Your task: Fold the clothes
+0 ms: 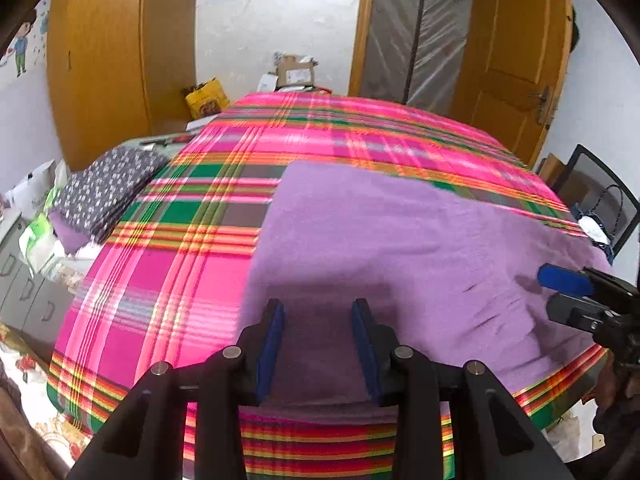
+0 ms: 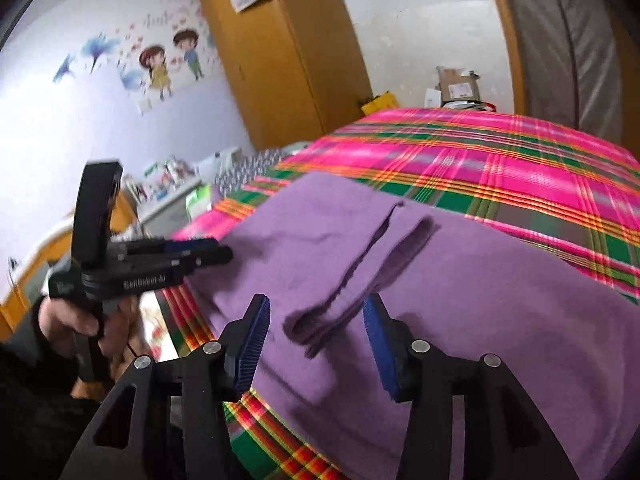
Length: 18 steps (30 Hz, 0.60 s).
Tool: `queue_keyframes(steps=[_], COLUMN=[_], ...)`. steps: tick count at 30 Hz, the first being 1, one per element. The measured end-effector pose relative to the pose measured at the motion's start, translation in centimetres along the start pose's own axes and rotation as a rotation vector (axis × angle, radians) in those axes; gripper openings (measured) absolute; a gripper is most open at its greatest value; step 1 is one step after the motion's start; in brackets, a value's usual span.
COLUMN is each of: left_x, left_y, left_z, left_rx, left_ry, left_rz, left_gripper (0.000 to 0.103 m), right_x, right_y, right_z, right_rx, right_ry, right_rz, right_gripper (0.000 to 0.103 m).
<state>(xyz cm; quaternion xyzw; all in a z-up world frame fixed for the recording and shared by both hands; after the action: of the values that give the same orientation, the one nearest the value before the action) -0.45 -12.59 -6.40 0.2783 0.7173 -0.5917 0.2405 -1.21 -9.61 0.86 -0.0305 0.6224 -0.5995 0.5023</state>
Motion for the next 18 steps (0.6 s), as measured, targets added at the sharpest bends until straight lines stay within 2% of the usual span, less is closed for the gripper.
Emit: queue_keyframes(steps=[5, 11, 12, 15, 18], left_x=[0.6, 2.4, 2.7, 2.4, 2.3], left_y=[-0.7, 0.7, 1.2, 1.9, 1.5], left_z=[-3.1, -6.2, -6.6, -7.2, -6.8], left_rx=[0.085, 0.178, 0.201, 0.245, 0.202], left_ry=[0.086, 0.184, 0.181, 0.155, 0.179], left_rz=[0.001, 0.083, 0.097, 0.069, 0.08], left_gripper=[0.036, 0.036, 0.033, 0.033, 0.033], right_x=[0.1, -0.2, -0.4, -0.9, -1.1], right_y=[0.2, 0.6, 0.7, 1.1, 1.5], right_z=[-1.0, -2.6, -3.0, -4.1, -4.9], right_rx=[0.064, 0.117, 0.129, 0.157, 0.181], right_ry=[-0.015, 0.043, 0.049, 0.066, 0.077], right_rz=[0.016, 0.043, 0.041, 0.04, 0.045], right_gripper=[0.051, 0.051, 0.051, 0.051, 0.051])
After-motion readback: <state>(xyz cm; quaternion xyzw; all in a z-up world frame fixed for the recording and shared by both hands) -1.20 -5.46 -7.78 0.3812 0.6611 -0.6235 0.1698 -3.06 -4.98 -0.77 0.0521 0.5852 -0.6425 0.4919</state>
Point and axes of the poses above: each gripper's, at about its wrist camera, not at the fingertips, and x roughly the way its jaws point, z to its left, y to its underside, the point moved 1 cm from there along x, roughly the way its jaws point, and after that the axes turned 8 degrees about y, right-handed, at the moved point
